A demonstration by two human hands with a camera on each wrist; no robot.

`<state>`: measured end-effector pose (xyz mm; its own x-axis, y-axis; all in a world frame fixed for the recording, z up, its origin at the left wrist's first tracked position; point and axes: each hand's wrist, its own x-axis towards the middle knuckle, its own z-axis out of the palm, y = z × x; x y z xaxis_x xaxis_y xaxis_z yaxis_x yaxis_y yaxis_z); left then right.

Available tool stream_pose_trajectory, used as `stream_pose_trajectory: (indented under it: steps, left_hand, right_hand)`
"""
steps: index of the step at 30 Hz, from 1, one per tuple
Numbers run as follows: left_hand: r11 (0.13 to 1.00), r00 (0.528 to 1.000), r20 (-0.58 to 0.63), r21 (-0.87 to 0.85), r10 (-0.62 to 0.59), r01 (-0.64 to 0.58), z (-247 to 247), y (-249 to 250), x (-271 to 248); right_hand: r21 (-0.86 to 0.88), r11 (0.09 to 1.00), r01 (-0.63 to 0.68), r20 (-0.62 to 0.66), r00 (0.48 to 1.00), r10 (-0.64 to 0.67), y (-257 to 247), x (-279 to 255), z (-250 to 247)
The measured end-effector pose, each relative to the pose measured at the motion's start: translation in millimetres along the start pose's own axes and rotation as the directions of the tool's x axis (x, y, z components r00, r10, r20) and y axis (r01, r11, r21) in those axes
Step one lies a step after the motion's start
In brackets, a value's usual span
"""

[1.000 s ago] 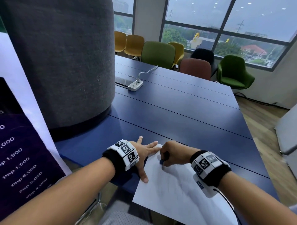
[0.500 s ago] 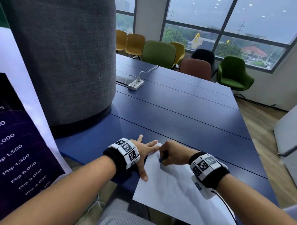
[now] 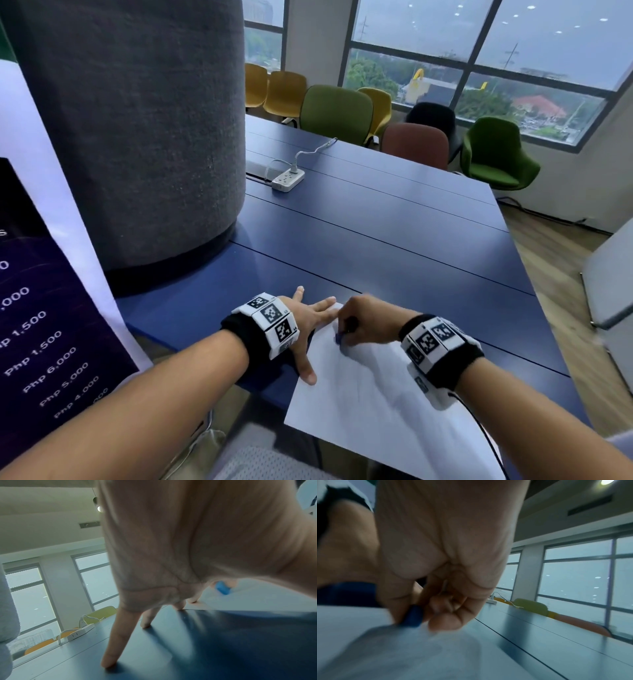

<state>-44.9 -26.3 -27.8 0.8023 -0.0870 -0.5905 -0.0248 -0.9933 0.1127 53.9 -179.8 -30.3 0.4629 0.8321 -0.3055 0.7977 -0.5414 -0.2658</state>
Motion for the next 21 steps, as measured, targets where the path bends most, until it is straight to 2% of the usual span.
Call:
stream_pose_trajectory:
  steps: [3, 5, 7, 8, 11, 13, 15, 17, 21]
  left_hand:
    - [1.0, 1.0, -0.007, 0.011, -0.016, 0.016, 1, 1, 1]
    - [1.0, 1.0, -0.01, 0.018, -0.024, 0.024, 1, 1, 2]
    - [1.0, 1.0, -0.015, 0.018, -0.018, 0.018, 2, 0, 3]
    - [1.0, 1.0, -0.012, 0.015, -0.019, 0.019, 1, -1, 3]
    - [1.0, 1.0, -0.006, 0.017, -0.024, 0.024, 1, 0, 3]
    - [1.0, 1.0, -0.014, 0.02, -0.019, 0.02, 0, 0, 2]
    - [1.0, 1.0, -0.02, 0.011, -0.012, 0.012, 0, 0, 2]
    - [1.0, 1.0, -0.02, 0.01, -0.008, 0.008, 1, -1, 4]
    - [1.0, 1.0, -0.024, 0.01, -0.004, 0.004, 4, -4, 7]
  right_hand:
    - [0.032, 0.993, -0.109, -0.17, 0.979, 0.113, 17, 8, 1]
    - [0.056, 0.997, -0.062, -0.14, 0.988, 0.069, 15, 4, 6]
    - [0.058, 0.998, -0.002, -0.031, 1.0, 0.004, 10, 1, 7]
    - [0.048, 0.999, -0.014, -0.008, 1.0, 0.014, 9, 2, 4]
    - [-0.043, 0.989, -0.141, -0.084, 0.987, 0.137, 14, 10, -6]
    - [-0.122, 0.981, -0.149, -0.117, 0.984, 0.135, 13, 11, -4]
    - [-0.185, 0.977, -0.102, -0.122, 0.989, 0.08, 3, 5, 1]
    - [-0.141, 0.987, -0.071, -0.123, 0.991, 0.054, -1, 1, 5]
    - [-0.034, 0.99, -0.134, -0.139, 0.982, 0.128, 5, 8, 3]
